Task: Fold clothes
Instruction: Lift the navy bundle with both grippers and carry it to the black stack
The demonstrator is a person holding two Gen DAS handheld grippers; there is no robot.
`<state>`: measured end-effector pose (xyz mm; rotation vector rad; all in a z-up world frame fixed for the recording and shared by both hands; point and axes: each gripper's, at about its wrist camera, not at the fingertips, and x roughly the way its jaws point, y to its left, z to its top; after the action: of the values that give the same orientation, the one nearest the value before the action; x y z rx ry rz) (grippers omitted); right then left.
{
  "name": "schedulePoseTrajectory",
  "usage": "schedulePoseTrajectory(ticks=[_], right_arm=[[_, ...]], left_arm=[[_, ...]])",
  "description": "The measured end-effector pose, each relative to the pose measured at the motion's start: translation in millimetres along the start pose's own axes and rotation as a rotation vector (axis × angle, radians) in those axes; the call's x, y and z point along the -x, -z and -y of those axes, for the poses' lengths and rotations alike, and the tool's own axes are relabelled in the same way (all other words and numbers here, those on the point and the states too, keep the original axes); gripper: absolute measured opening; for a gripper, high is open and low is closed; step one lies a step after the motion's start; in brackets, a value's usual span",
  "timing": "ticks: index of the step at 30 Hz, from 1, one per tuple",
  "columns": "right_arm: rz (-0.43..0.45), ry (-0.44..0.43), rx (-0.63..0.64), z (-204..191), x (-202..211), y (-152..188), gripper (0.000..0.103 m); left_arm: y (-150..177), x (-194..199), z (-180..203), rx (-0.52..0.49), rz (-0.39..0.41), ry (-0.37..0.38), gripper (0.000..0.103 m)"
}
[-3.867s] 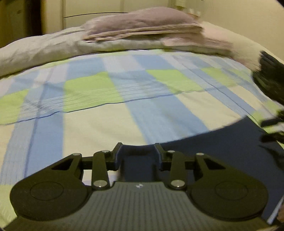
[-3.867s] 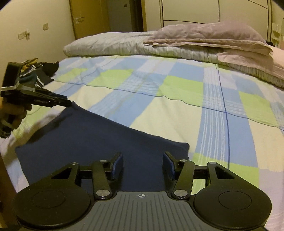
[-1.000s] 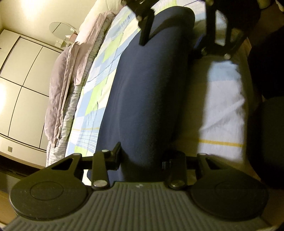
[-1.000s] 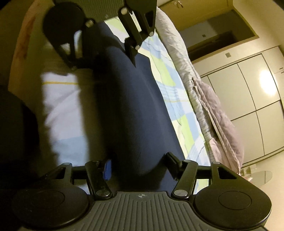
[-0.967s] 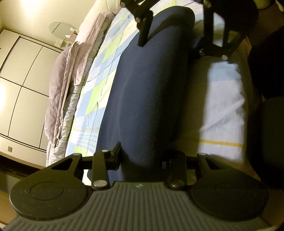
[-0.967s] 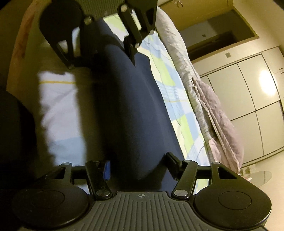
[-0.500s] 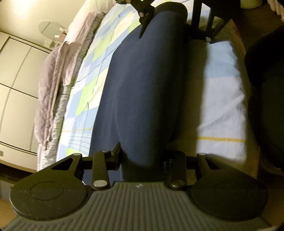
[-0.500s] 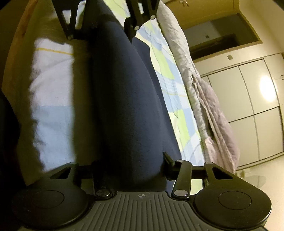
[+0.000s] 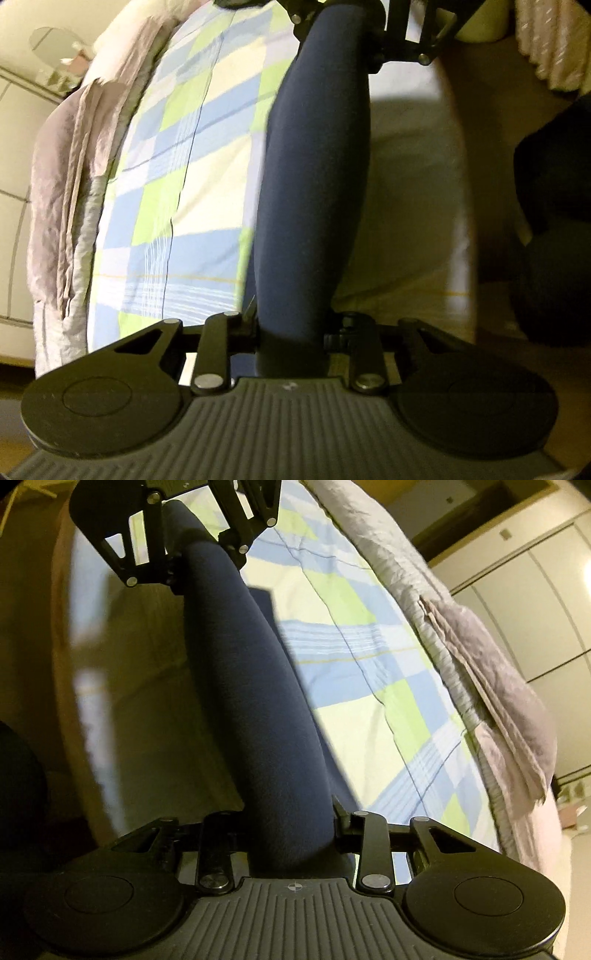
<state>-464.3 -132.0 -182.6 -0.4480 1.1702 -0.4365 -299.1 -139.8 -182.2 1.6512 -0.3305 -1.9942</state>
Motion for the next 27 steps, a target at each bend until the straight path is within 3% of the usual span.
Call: schedulePoseTrajectory(ticks=[3,7,11,18,27], right_arm=[[-0.053,-0.055,-0.032,17,44,-5,0.033],[-0.136,-0.085,-0.089,43,100,-8,0.033],[-0.194,-0.040,-0.135,71,144,-7,0.033],[-0.304,0.070,-0.235,108,200,12,0.034],[-0.444,0.165,-0.391,123,254,65,0.034]], left_arm=[[-18,35,-18,-0.014,0.023,0.070,0.025],[-45,70,-39,-0.055,0.076,0.110,0.025],[-74,93,-66,-0.085,0.147,0.123,0.025],[-132,108,-88,-0.237,0.290,0.092,0.025],[-200,100,-79,-0.406,0.409,0.126,0.025]])
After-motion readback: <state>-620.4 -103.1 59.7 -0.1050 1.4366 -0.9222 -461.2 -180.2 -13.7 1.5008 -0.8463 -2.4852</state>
